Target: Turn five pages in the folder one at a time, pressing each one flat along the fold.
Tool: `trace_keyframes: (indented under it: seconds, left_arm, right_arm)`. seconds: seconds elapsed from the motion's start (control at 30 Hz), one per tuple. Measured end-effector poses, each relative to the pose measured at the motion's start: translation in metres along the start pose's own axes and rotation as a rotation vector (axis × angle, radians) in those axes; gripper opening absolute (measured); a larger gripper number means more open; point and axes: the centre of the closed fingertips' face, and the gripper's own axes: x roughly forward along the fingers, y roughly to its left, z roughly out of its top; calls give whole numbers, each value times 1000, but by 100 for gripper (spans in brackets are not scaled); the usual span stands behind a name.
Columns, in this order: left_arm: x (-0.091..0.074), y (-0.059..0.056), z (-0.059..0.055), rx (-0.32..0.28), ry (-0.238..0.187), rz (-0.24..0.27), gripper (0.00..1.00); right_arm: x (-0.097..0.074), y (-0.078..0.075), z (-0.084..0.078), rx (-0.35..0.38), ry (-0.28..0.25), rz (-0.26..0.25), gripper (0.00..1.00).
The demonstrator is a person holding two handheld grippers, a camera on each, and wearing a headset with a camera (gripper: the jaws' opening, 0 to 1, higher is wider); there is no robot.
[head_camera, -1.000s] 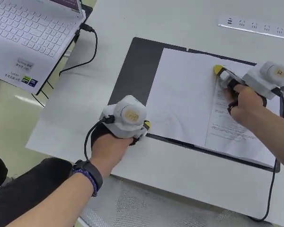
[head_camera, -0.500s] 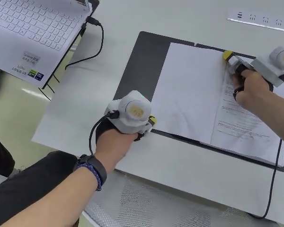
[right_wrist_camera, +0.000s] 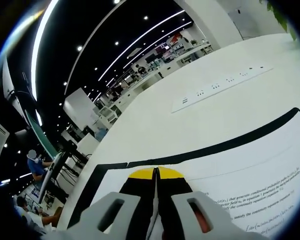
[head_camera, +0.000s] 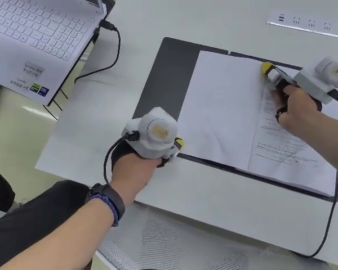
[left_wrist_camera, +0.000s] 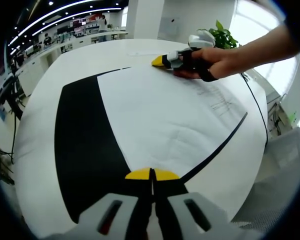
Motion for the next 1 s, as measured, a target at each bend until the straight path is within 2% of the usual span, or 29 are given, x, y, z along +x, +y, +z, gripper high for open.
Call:
trace_keyframes:
  seconds: [0.17,0.5,0.53,0.6,0.73,0.87,1.0]
  left_arm:
    - [0,0,0,1,-1,-1,0]
    - [-1,0,0,3,-2,-1,0]
    - [-1,0,0,2,-3,-1,0]
    - [-1,0,0,3,-4,0,0]
    - [-1,0,0,-1,-7,0,0]
    - [0,0,0,5,-8,1,0]
    - [0,-1,0,14,-7,3,0]
  right_arm:
    - [5,-6,-4,-27,16,14,0]
    - [-2,-6,-14,-70,30,27,0]
    - [-11,5,-17,-73,29,28,0]
    - [-22,16,-20,-80,31,33,0]
    - [-34,28,-27,-107,40,45,0]
    - [-42,32,-34,-124,49,54,0]
    - [-50,33,-42,-109,41,60,0]
